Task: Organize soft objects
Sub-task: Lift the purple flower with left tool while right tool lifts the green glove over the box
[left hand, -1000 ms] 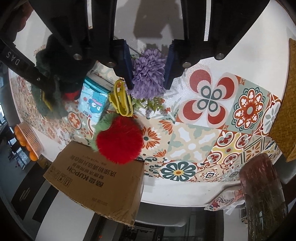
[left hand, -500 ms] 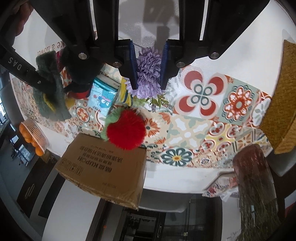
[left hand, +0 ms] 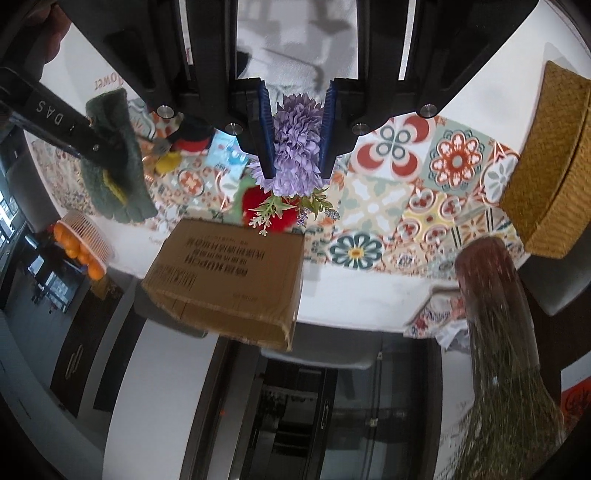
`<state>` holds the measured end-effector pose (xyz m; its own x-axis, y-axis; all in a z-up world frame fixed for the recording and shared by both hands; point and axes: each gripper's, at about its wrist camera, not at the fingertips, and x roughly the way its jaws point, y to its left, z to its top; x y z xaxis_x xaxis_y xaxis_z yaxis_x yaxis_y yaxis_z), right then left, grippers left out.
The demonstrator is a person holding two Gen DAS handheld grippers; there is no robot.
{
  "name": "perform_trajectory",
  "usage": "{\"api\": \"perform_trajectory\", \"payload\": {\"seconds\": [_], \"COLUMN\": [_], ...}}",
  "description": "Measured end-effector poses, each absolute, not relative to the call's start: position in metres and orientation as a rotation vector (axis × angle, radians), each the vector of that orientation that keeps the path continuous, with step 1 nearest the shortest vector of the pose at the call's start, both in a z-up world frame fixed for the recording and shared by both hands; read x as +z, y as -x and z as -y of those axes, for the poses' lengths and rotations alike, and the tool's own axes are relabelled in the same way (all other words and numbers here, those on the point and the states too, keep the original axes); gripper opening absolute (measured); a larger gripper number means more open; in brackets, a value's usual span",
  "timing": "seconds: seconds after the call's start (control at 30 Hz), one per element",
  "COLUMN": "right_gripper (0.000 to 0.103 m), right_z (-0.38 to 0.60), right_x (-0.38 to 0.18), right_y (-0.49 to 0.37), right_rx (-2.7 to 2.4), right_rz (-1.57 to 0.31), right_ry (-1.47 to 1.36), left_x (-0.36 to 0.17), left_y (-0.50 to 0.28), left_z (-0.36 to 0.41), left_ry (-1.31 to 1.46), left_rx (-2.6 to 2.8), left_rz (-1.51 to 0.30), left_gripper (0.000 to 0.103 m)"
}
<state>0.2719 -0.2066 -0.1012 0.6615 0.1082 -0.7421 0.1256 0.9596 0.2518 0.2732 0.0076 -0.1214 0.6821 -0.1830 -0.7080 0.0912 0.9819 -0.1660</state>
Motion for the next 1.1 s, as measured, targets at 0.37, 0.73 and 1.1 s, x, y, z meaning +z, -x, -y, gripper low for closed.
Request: {"api": "perform_trajectory", "payload": {"seconds": [0.37,0.73,1.1], "right_gripper": [0.033,0.033,0.033], "right_z": [0.216,0.228,0.245], "right_x": [-0.062,-0.030,-0.012], "right_y": [-0.272,-0.282,-0.307], "right_rx": [0.040,0.094,0.140], "right_rz": [-0.739,-0.651,-0.623], "right_ry": [-0.284,-0.271,-0.268], "left_x": [-0.080,-0.044,-0.025], "left_y": [-0.277,-0.290,-0.306], "left_z": [0.004,0.026,0.042], "left_ry": [0.132,0.133,0.129], "left_rx": [-0.188,-0.240,-0.261], "left_rz": [-0.694,-0.602,-0.549], "left_gripper": [0.023,0.023,0.023]}}
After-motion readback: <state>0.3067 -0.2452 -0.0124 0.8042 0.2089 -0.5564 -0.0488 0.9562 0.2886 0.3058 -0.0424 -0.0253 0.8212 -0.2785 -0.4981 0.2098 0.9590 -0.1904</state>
